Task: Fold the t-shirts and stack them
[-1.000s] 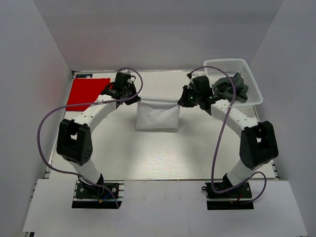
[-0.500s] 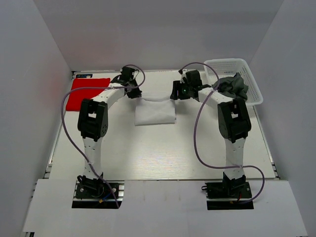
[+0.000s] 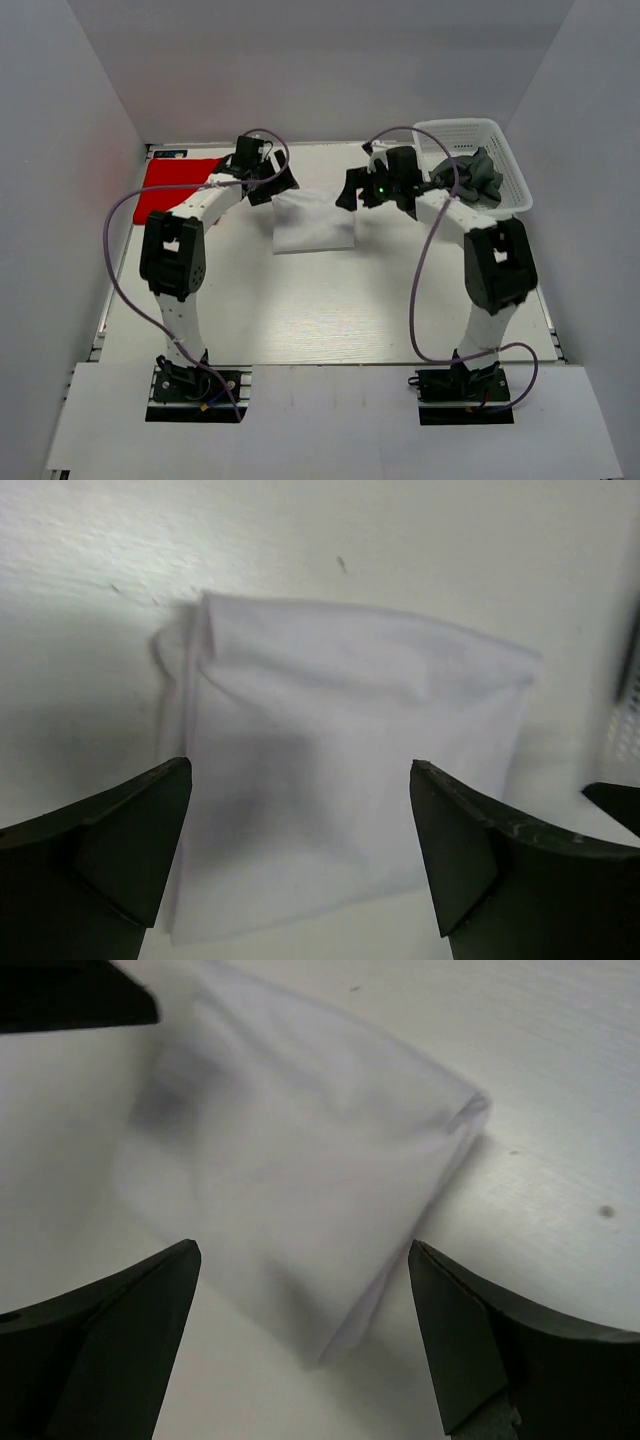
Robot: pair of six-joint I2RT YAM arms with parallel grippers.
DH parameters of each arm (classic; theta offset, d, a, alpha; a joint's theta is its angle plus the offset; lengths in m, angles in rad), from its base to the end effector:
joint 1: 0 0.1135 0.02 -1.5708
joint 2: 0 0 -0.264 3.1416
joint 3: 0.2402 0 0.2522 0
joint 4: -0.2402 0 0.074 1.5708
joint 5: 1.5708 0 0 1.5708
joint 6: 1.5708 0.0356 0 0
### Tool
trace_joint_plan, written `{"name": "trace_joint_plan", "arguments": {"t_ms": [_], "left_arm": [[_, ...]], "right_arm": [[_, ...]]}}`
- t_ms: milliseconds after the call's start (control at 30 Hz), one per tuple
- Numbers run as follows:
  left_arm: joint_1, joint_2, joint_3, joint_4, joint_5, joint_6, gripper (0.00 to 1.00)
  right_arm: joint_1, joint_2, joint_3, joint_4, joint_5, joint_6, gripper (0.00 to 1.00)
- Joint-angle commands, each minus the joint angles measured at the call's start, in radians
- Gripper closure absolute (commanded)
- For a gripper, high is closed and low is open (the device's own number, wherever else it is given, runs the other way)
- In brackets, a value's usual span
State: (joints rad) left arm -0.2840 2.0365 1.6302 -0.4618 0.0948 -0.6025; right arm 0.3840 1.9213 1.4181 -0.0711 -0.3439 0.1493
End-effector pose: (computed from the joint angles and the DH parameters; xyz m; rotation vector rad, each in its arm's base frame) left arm 0.4387 -0.1316 0.2242 -0.3535 2.4754 -0.5002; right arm 0.4076 0.1776 0.2375 -0.4586 2.1357 0.6761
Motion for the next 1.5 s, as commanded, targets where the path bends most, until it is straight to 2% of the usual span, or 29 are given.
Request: {"name": "trace_joint_plan", "arguments": {"t_ms": [0,67,100,200,267,400,600,700,833,1000,1133,1233,1333,1467], "left_arm": [[-0.015,-0.176,-0.153,0.178,0.152,-0.014,0.00],[-0.015,-0.199,-0.203,0.205,0.187,-0.045,0.00],[-0.015,-0.199,-0.214,0.206,0.203,-0.063,0.00],[-0.033,-0.171,-0.263,0.278,0.278,-0.100,0.00],[-0.034,-0.138,-0.263,0.278,0.301,-0.100,0.00],[-0.043,-0.064,-0.263,0.268,0.301,-0.111,0.00],[-0.034,-0.004,-0.263,0.218,0.227,-0.111,0.00],[-0.021,-0.004,-0.263,0.195,0.203,-0.111,0.00],[-0.021,-0.039,-0.263,0.186,0.160,-0.088,0.00],[-0.030,-0.104,-0.195,0.120,0.109,-0.030,0.00],[-0.040,-0.196,-0.207,0.094,0.034,0.003,0.00],[-0.018,-0.228,-0.217,0.059,0.000,0.024,0.00],[-0.018,-0.190,-0.187,0.011,-0.058,0.053,0.00],[-0.018,-0.084,-0.064,-0.107,-0.067,0.090,0.00]], "right_arm": [[0.016,-0.159,-0.203,0.204,-0.205,0.071,0.10],[0.021,-0.226,-0.264,0.269,-0.257,0.137,0.10],[0.024,-0.237,-0.331,0.362,-0.344,0.147,0.10],[0.030,-0.197,-0.355,0.460,-0.464,0.223,0.10],[0.036,-0.141,-0.366,0.526,-0.483,0.285,0.10],[0.036,-0.038,-0.349,0.564,-0.471,0.342,0.10],[0.020,0.088,-0.381,0.544,-0.328,0.345,0.10],[0.027,0.104,-0.419,0.518,-0.232,0.343,0.10],[0.023,0.087,-0.453,0.496,-0.185,0.332,0.10],[0.036,-0.016,-0.420,0.430,-0.225,0.257,0.10],[0.055,-0.193,-0.438,0.435,-0.236,0.233,0.10],[0.067,-0.257,-0.459,0.409,-0.219,0.220,0.10],[0.072,-0.327,-0.493,0.398,-0.202,0.216,0.10],[0.072,-0.441,-0.541,0.372,-0.117,0.210,0.10]]}}
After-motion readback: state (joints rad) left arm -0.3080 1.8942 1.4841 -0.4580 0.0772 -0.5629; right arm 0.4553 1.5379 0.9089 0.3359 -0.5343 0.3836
